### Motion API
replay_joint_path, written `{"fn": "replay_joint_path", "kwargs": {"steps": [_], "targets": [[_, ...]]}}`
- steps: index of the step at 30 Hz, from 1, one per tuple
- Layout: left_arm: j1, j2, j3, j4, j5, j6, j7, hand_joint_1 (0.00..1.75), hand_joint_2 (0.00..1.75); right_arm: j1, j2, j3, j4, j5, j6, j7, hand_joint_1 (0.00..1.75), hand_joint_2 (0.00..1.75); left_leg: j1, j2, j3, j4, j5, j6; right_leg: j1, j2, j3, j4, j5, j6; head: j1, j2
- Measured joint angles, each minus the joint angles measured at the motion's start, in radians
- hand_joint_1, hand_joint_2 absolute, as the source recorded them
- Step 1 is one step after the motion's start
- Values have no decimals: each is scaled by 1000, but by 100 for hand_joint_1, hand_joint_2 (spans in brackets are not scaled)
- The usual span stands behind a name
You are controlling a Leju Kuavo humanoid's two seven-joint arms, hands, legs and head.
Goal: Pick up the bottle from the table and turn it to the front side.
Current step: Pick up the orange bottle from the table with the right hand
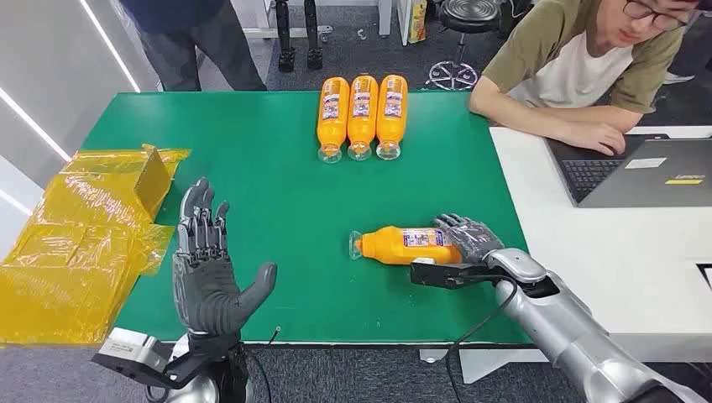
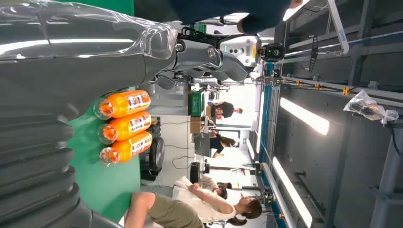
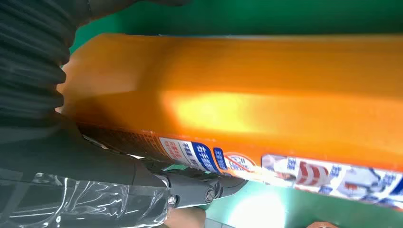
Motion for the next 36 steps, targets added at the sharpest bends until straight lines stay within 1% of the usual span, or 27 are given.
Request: {"fn": "replay_joint_path", "kwargs": {"steps": [6,10,17,19,21,23,25,28,30,33,36], "targets": [[10,1,0,0,0,3,-4,0,175,-2,6,0,38,7,-34,-4,148,175,0,-1,6,0,0,1,0,0,7,-1,0,2,0,0],[14,5,0,0,0,4,-4,0,175,-3,10,0,52,7,-40,-6,173,175,0,-1,7,0,0,1,0,0,9,-2,0,2,0,0],[21,8,0,-16,-3,5,-4,0,175,3,29,-6,58,45,-92,-19,175,175,0,0,8,0,0,1,0,0,9,-2,1,3,0,0],[29,9,1,-28,-3,8,-4,0,175,24,45,-20,47,54,-147,-26,175,175,0,0,8,0,0,1,0,0,9,-2,1,3,0,0],[41,10,2,-41,-4,15,-5,0,175,63,67,-42,25,75,-232,-25,175,175,0,-1,7,0,0,1,0,0,9,-2,1,3,0,0],[53,10,4,-53,-9,24,-8,0,175,117,97,-74,-11,86,-331,-34,175,175,0,-1,7,-1,0,1,0,0,8,-1,1,3,0,0],[62,9,8,-62,-14,32,-12,0,175,187,139,-118,-77,64,-441,-64,175,175,0,-1,5,-1,0,1,0,0,6,-1,0,2,0,0],[67,7,10,-68,-21,40,-15,0,175,304,215,-191,-219,-43,-604,-144,175,175,1,-2,3,-2,0,0,0,-1,4,-1,-1,1,0,0],[67,5,10,-68,-23,43,-16,0,175,368,263,-226,-313,-121,-686,-193,175,175,1,-3,3,-2,0,0,1,-2,3,-1,-2,0,0,0],[66,0,10,-68,-23,47,-16,0,175,435,312,-258,-413,-190,-749,-230,175,175,1,-3,2,-2,-1,-1,1,-2,3,-1,-3,0,0,0],[65,-2,10,-67,-25,46,-13,0,175,495,348,-279,-482,-278,-806,-300,175,175,0,-2,2,-2,-2,-1,0,-2,3,-1,-3,0,0,0]]}}
